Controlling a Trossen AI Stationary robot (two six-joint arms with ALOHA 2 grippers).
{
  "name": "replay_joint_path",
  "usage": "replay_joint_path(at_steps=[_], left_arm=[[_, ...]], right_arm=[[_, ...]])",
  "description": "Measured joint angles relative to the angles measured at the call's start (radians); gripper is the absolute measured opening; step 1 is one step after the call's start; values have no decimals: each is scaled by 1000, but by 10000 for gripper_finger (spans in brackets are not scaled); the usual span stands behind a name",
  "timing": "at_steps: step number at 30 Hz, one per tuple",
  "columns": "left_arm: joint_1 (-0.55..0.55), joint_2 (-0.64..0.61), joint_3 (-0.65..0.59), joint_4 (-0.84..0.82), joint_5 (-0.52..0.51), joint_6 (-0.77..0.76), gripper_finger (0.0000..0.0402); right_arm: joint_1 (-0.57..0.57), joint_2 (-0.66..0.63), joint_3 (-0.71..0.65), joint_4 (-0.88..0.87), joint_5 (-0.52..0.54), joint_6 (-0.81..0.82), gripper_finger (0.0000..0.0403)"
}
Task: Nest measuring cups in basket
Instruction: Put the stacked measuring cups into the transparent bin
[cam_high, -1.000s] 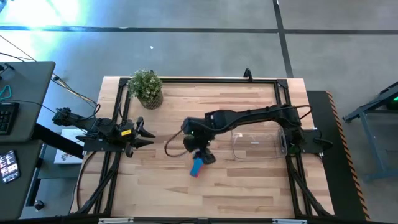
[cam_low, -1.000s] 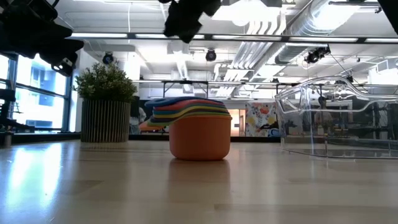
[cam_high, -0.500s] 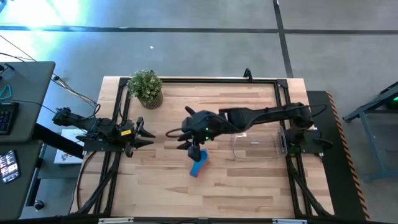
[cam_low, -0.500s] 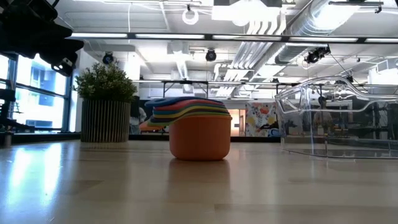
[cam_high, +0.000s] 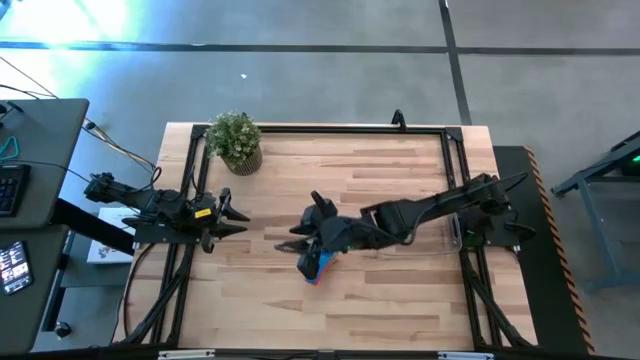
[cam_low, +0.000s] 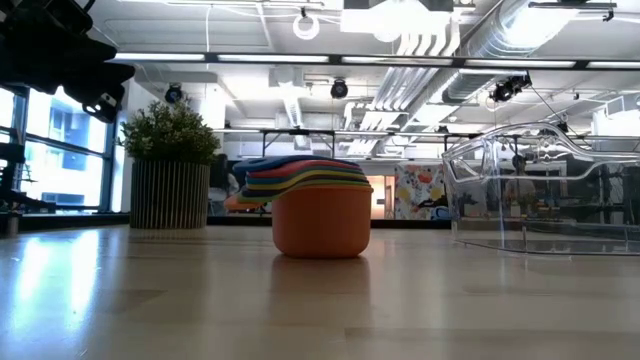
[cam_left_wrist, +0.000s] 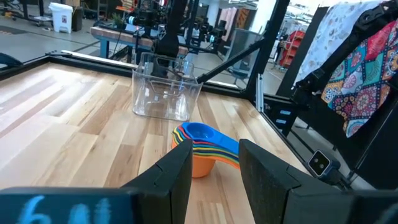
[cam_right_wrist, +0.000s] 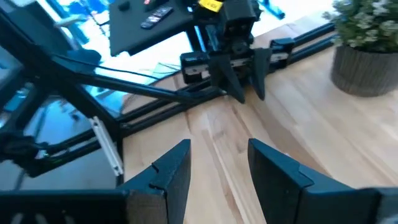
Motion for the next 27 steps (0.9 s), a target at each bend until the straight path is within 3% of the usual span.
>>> replay_joint_path(at_steps=[4, 10, 21, 24, 27], left_arm=[[0, 0, 0, 0, 0, 0, 122], [0, 0, 0, 0, 0, 0, 122], [0, 0, 0, -1, 0, 0, 122], [0, 0, 0, -1, 0, 0, 122], [0, -1, 0, 0, 0, 0, 122]], right_arm=[[39, 0, -1, -37, 77, -4, 151], [52, 0, -1, -36, 85, -95, 151], [-41, -56, -11, -99, -118, -227, 151], [-62, -133, -136, -14, -148, -241, 151], [-72, -262, -375, 190, -161, -197, 151]])
